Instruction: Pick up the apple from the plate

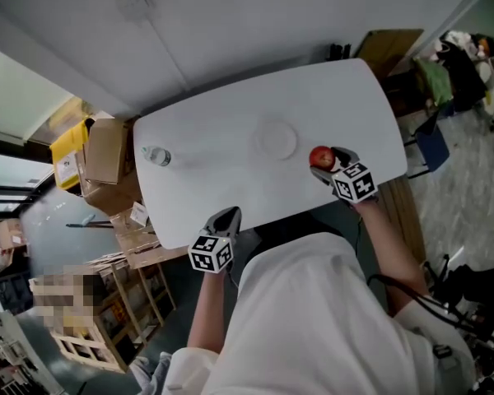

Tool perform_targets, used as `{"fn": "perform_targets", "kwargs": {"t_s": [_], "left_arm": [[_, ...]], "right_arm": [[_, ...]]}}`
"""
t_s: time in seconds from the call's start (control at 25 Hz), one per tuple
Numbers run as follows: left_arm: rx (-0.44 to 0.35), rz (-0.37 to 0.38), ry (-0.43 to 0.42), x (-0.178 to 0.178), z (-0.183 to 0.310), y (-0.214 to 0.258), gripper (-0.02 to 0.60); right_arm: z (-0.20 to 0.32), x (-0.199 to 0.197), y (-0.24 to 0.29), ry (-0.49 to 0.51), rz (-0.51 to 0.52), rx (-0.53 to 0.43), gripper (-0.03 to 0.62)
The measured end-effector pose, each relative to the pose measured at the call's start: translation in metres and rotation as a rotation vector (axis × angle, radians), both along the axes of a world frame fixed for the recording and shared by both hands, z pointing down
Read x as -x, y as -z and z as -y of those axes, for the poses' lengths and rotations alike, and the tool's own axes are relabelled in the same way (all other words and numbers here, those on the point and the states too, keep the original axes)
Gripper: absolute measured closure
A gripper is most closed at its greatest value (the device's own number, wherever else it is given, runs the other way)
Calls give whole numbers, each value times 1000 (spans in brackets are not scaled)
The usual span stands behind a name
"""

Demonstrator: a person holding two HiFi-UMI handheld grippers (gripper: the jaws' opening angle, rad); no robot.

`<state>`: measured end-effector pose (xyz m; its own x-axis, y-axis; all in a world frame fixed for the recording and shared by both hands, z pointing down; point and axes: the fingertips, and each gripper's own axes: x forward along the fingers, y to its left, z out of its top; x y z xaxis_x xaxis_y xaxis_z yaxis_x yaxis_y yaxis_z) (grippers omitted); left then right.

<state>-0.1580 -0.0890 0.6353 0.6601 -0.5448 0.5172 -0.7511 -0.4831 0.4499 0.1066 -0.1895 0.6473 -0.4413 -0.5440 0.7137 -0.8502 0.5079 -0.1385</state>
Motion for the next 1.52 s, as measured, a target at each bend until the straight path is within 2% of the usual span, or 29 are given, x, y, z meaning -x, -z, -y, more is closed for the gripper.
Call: {"fn": "perform_targets", "kwargs": {"t_s": [0.56, 1.2, 1.52], "left_arm": [[-17, 15, 40, -29, -18, 7, 580], [-52, 25, 206, -81, -44, 29, 580], [-46, 32, 241, -102, -75, 27, 580]], "right_arm": [[-27, -57, 10, -52, 65, -27, 233], [-54, -114, 20, 82, 82, -30, 233], [-62, -130, 17, 119, 80, -33, 233]]}}
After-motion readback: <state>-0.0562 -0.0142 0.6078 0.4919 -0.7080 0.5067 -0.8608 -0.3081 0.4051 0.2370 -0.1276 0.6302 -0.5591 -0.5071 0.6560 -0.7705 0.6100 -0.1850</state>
